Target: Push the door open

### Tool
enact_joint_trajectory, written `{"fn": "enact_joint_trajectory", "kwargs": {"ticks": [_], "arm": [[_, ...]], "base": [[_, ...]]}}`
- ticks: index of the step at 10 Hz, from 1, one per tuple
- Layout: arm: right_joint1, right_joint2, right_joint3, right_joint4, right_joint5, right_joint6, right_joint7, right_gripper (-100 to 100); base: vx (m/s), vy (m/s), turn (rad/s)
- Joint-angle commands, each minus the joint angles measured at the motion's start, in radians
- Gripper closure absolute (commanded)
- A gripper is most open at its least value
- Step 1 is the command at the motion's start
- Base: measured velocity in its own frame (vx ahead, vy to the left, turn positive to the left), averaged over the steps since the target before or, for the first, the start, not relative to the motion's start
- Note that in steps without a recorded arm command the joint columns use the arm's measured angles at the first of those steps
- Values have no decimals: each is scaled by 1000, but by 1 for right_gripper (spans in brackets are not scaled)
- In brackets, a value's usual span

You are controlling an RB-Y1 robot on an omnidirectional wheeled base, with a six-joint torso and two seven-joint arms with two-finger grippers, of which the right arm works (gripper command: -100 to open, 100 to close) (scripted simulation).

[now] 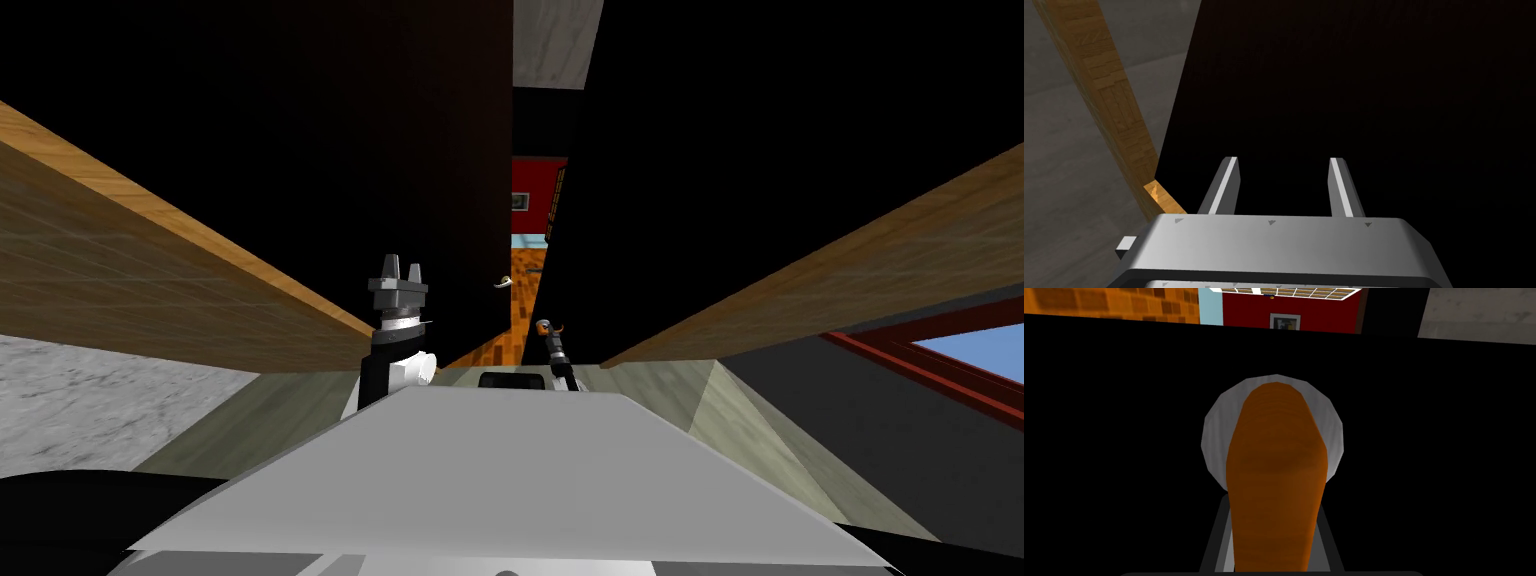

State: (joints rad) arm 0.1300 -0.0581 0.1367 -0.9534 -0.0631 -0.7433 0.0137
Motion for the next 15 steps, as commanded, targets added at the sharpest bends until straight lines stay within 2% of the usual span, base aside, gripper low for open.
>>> {"fn": "enact_joint_trajectory", "kwargs": {"ticks": [1,3,4,9,10,11,12,14,15], "arm": [[-22,-7,-34,12,-20,-14,15,100],[-35,-9,-70,27,-45,-21,36,100],[-35,-9,-70,27,-45,-21,36,100],[-75,-12,-177,73,-120,-41,99,100],[-75,-12,-177,73,-120,-41,99,100],[-84,-12,-201,83,-137,-45,112,100],[-84,-12,-201,96,-137,-45,112,100],[-103,-11,-249,104,-172,-55,141,100],[-103,-11,-251,104,-172,-55,141,100]], "base": [[34,-21,120],[34,-13,139],[31,-14,50],[49,-29,158],[40,-14,46],[39,-7,119],[31,-10,67],[47,-11,156],[38,-17,82]]}}
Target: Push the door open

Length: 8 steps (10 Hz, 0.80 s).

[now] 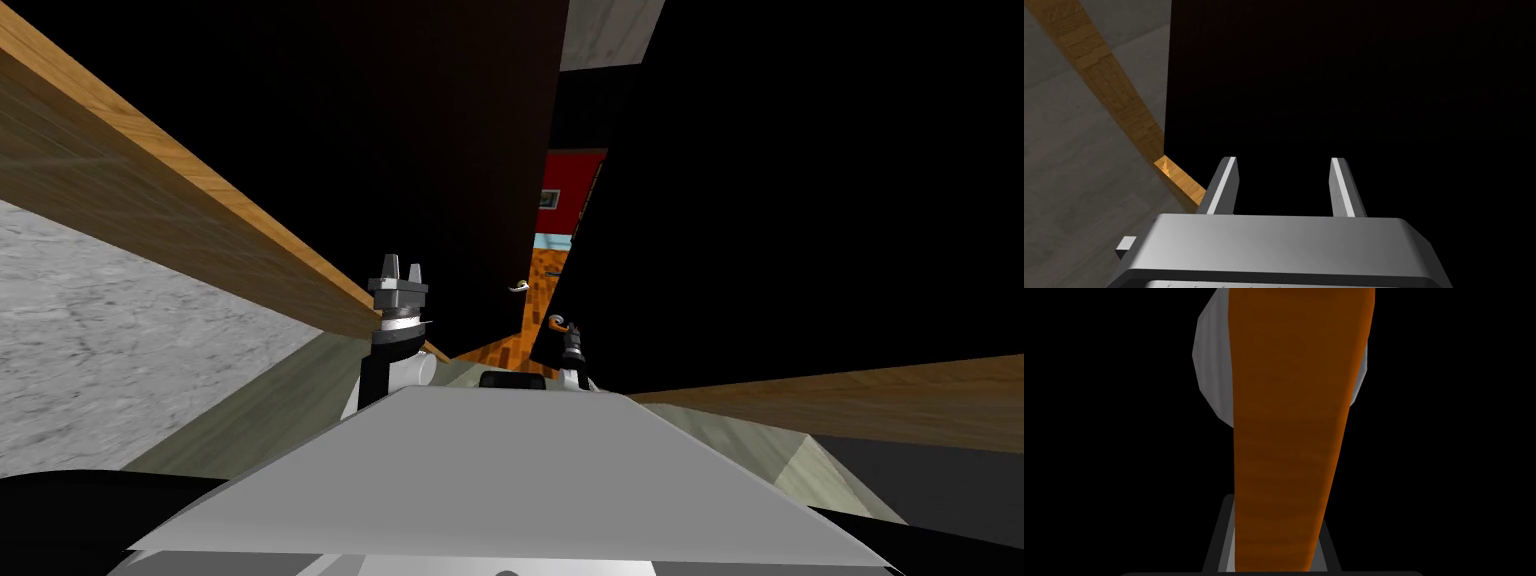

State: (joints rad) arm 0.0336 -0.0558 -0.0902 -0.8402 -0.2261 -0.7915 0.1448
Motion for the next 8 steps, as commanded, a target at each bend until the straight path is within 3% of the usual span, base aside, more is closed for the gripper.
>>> {"fn": "enact_joint_trajectory", "kwargs": {"ticks": [1,2,5,6,7,8], "arm": [[-16,-13,-49,2,-26,-11,25,100],[-16,-13,-49,2,-26,-11,25,100],[-35,-12,-101,24,-62,-21,55,100],[-35,-12,-101,24,-62,-21,55,100],[-45,-11,-127,35,-80,-26,70,100],[-45,-11,-127,35,-80,-26,70,100]], "base": [[33,-24,128],[36,-24,53],[35,-20,103],[27,-17,73],[42,-12,118],[41,-11,65]]}}
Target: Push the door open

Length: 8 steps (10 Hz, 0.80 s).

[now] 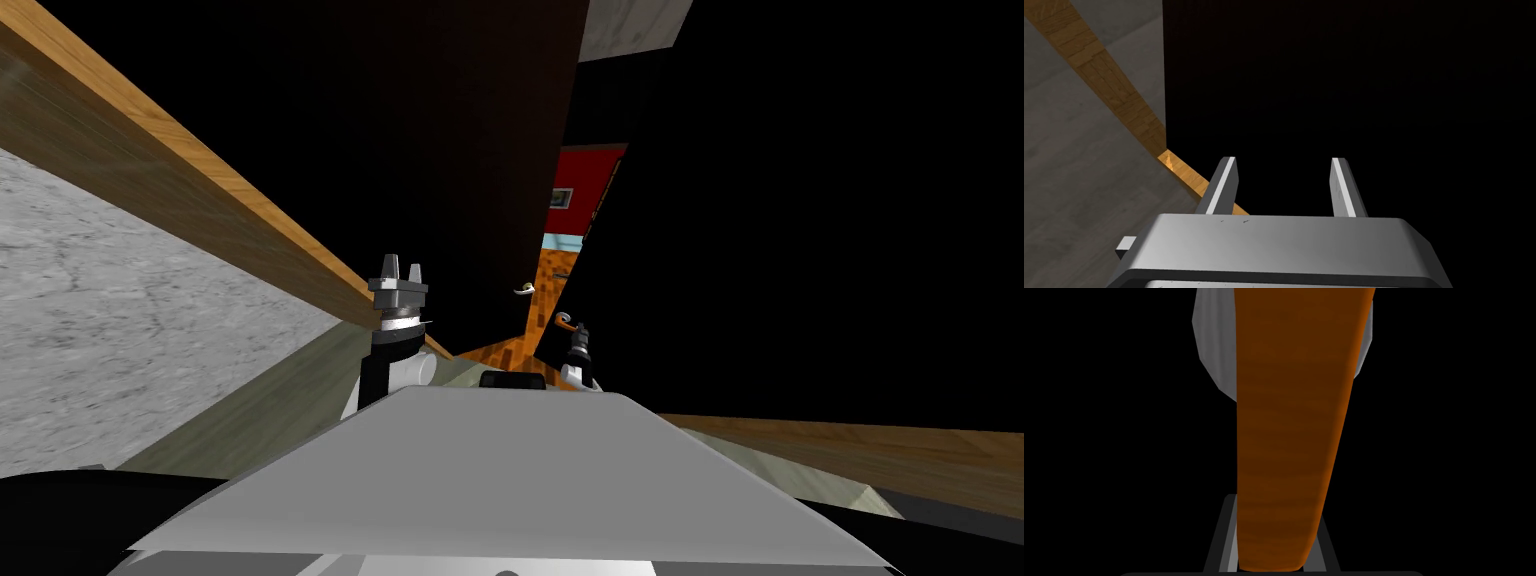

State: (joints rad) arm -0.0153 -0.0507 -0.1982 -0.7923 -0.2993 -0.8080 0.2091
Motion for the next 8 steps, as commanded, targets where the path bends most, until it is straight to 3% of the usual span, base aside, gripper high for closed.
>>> {"fn": "enact_joint_trajectory", "kwargs": {"ticks": [1,3,4,5,8], "arm": [[-6,-15,-45,-2,-25,-14,21,100],[-6,-15,-45,-2,-25,-14,21,100],[-15,-13,-71,9,-43,-19,36,100],[-15,-13,-71,9,-43,-19,36,100],[-34,-10,-121,30,-78,-29,65,100]], "base": [[40,-17,112],[31,-15,21],[28,-2,118],[20,-8,73],[42,-15,98]]}}
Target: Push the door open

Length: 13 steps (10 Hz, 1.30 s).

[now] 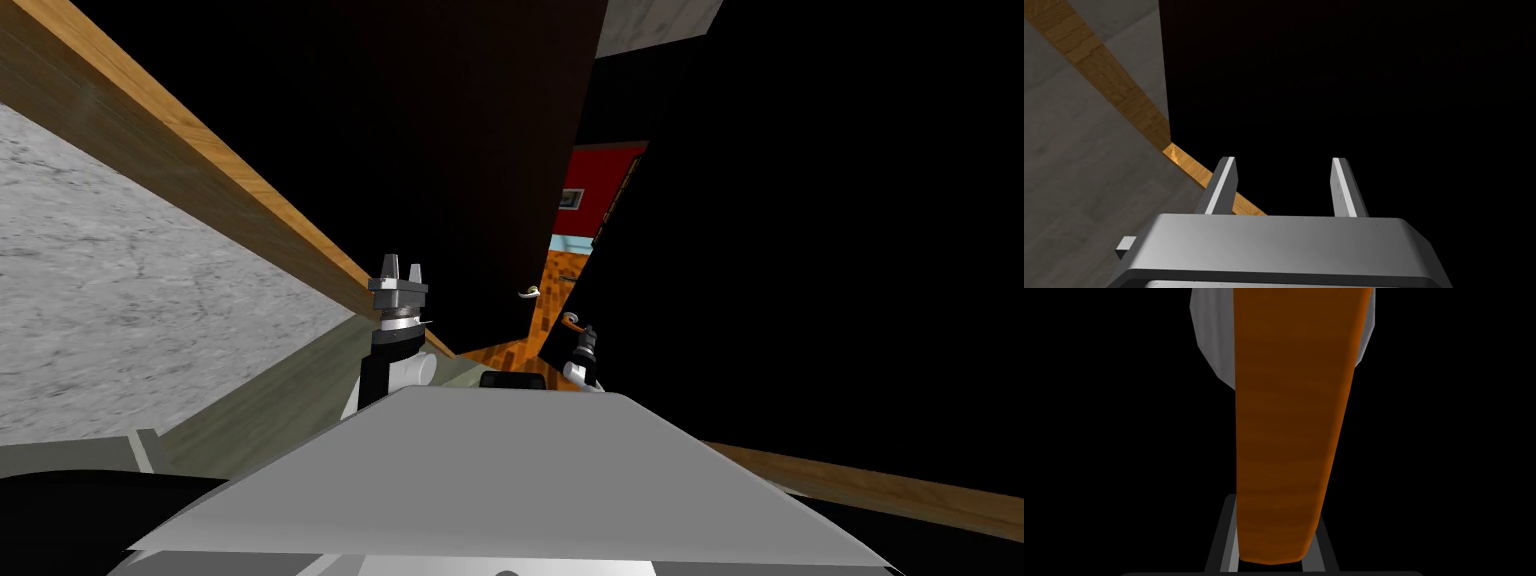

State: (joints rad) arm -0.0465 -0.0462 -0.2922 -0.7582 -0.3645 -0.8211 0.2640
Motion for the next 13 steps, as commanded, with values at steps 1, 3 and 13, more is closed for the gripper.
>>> {"fn": "enact_joint_trajectory", "kwargs": {"ticks": [1,3,13], "arm": [[-12,-13,-50,6,-30,-20,24,100],[-21,-11,-74,16,-46,-25,38,100],[-90,13,-261,96,-176,-60,146,100]], "base": [[74,-24,161],[52,-16,75],[98,-5,101]]}}
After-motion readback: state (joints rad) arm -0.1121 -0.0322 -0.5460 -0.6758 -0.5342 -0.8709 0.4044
